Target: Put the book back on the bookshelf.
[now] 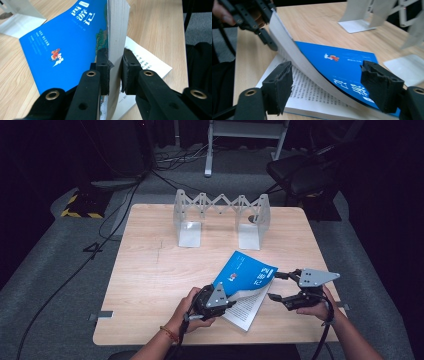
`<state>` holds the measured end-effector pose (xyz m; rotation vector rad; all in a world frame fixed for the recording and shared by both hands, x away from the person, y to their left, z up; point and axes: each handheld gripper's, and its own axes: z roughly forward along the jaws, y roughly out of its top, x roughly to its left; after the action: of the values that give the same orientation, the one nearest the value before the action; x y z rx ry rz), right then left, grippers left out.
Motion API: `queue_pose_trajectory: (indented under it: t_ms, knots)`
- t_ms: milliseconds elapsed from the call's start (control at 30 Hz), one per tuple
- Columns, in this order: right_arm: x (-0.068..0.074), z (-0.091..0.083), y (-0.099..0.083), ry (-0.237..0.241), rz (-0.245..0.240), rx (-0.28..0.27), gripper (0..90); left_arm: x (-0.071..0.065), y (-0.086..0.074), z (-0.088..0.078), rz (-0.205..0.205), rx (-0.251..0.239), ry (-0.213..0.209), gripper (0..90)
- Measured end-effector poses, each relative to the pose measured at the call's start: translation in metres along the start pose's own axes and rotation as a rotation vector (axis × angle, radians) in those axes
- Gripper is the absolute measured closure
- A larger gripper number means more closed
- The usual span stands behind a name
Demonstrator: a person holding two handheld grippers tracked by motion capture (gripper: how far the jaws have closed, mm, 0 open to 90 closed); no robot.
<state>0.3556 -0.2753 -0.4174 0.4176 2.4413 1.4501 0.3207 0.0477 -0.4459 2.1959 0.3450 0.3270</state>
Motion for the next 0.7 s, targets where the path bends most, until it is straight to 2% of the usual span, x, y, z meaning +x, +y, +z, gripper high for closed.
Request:
queue_pose_trajectory:
  t_ms: [33,133,200,233,367,433,533,633,700]
  knots:
    - [0.0,0.003,0.001,0.006,-0.01,0.007,26.6,0.002,-0.002,-0.003,-0.005,-0.002,0.001,78.6]
    - [0.001,0.02,0.003,0.067,-0.039,0.029,27.3,0.006,-0.006,-0.011,-0.008,-0.002,0.012,78.7]
    - [0.002,0.025,0.003,0.08,-0.044,0.037,28.2,0.008,-0.008,-0.014,-0.011,0.002,0.015,78.7]
    - [0.003,0.031,0.003,0.079,-0.057,0.058,28.5,0.009,-0.009,-0.015,-0.015,0.004,0.014,78.6]
    - [0.001,0.049,-0.002,0.053,-0.104,0.133,30.8,0.012,-0.016,-0.022,-0.009,0.023,0.015,78.2]
    - [-0.002,0.054,-0.005,0.044,-0.1,0.145,32.0,0.015,-0.02,-0.026,-0.016,0.027,0.015,77.8]
    - [-0.008,0.058,-0.01,0.004,-0.118,0.166,36.8,0.02,-0.025,-0.032,-0.023,0.036,0.01,76.9]
    - [-0.013,0.059,-0.016,-0.024,-0.129,0.16,44.8,0.025,-0.029,-0.039,-0.042,0.023,0.023,76.5]
    - [-0.014,0.058,-0.017,-0.026,-0.129,0.121,53.3,0.028,-0.029,-0.043,-0.044,0.014,0.03,76.2]
